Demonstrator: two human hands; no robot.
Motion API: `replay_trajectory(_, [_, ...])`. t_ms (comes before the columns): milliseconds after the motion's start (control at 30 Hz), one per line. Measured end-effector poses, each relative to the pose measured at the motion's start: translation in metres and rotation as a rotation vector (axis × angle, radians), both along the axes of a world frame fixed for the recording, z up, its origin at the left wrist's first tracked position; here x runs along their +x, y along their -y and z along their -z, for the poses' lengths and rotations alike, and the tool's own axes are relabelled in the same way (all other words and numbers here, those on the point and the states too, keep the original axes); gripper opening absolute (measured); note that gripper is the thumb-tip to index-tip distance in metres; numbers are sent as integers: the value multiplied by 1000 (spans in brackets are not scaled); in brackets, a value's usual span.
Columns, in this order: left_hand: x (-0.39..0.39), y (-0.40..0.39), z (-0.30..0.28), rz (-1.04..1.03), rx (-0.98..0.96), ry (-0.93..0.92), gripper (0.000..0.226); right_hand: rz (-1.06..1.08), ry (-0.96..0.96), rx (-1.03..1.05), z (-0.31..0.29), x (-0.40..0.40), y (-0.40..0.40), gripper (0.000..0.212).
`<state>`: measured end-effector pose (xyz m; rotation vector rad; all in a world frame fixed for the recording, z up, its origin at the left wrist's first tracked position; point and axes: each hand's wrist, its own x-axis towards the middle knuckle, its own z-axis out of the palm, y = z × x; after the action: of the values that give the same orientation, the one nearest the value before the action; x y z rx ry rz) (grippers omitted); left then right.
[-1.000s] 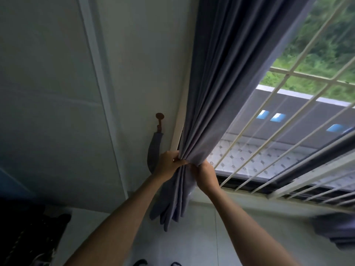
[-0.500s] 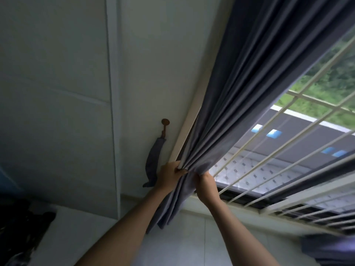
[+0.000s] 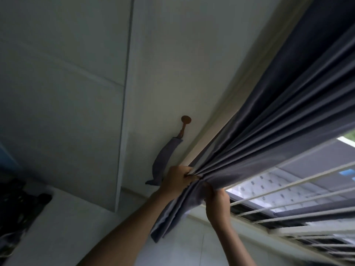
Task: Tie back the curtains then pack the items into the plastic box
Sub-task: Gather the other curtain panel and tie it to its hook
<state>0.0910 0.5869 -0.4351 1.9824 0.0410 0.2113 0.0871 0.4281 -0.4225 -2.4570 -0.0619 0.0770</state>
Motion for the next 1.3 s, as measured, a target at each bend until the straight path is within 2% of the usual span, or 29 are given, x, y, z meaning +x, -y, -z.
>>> replay_trajectory(200, [12, 1, 20, 91, -77, -63, 11, -9, 153, 170, 6, 13, -16, 10])
replay_trajectory(367, [14, -1, 25, 147, -90, -129, 6, -10, 143, 200, 7, 7, -19, 8])
replay_trajectory(433, [13, 2, 23, 101, -56, -132, 21, 2, 134, 217, 3, 1, -20, 5])
replay_trajectory(533, [9, 5, 21, 66, -12, -135, 23, -29, 36, 161, -5, -1, -19, 2])
replay_trajectory(600, [5, 6, 17, 74, -19, -132, 36, -39, 8, 133, -16, -2, -16, 14])
replay_trajectory(700, [2, 13, 12, 114, -42, -163, 26, 67, 58, 163, -38, -1, -15, 35])
replay_trajectory(767, [-1, 20, 12, 127, 1, -247, 31, 127, 59, 160, -47, 0, -17, 42])
replay_trajectory(833, [-4, 23, 18, 78, -18, -225, 21, 164, 52, 141, -50, 0, -21, 41])
replay_trajectory(933, [-9, 22, 32, 75, 15, -105, 28, 168, 96, 123, -46, 1, -29, 43])
replay_trajectory(1167, [-12, 29, 24, 128, -19, -121, 27, 202, 173, 133, -43, 0, -40, 43])
replay_trajectory(1233, [-11, 28, 19, 77, -31, -142, 29, 172, 148, 122, -45, 0, -42, 44])
replay_trajectory(1300, [-10, 25, 17, 10, -23, -140, 30, 41, 71, 117, -47, 0, -35, 40])
